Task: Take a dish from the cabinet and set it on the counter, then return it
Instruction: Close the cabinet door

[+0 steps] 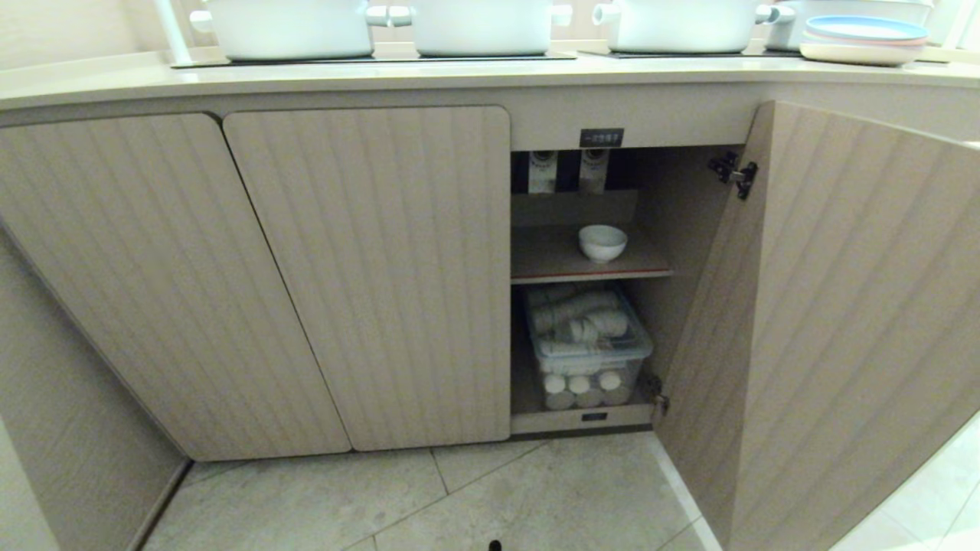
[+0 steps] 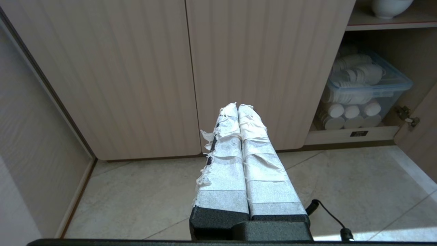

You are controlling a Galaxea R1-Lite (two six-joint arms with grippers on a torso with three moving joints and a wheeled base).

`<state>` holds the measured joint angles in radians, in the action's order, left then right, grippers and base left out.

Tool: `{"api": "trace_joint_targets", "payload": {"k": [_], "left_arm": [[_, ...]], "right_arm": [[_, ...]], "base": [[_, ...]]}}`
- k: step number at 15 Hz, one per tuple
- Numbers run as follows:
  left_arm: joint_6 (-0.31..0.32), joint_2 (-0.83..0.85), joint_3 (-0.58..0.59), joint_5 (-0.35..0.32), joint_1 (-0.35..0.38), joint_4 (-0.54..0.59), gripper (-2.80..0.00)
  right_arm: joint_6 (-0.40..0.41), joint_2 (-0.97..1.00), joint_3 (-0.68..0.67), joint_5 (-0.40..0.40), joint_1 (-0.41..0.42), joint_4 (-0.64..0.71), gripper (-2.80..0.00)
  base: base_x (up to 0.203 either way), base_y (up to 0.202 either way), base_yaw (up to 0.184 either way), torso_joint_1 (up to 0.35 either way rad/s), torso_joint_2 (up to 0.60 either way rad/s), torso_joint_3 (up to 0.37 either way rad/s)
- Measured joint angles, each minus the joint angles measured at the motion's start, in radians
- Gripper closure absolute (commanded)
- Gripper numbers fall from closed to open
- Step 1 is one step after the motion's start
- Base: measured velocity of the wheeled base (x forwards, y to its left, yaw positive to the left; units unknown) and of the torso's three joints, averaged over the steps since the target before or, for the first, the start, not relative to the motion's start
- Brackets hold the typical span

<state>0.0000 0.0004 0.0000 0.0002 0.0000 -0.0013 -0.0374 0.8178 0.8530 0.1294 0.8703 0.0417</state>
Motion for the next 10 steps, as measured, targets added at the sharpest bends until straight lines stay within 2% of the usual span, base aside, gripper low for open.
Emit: {"api": "trace_joint_targets", "payload": {"k": [5, 10], "left_arm": [[0.0, 0.0, 0.0, 0.0, 0.0, 0.0, 0.0], [0.0, 0.0, 0.0, -0.001, 0.0, 0.0, 0.0]], "right_arm": [[0.015, 0.081, -0.036, 0.005, 0.019, -0.046, 0.0], [0.028, 0.08, -0.184, 0.112, 0.005, -0.176, 0.0]], "base": [[0.0, 0.0, 0.0, 0.0, 0.0, 0.0], [0.0, 0.0, 0.0, 0.0, 0.0, 0.0]]}}
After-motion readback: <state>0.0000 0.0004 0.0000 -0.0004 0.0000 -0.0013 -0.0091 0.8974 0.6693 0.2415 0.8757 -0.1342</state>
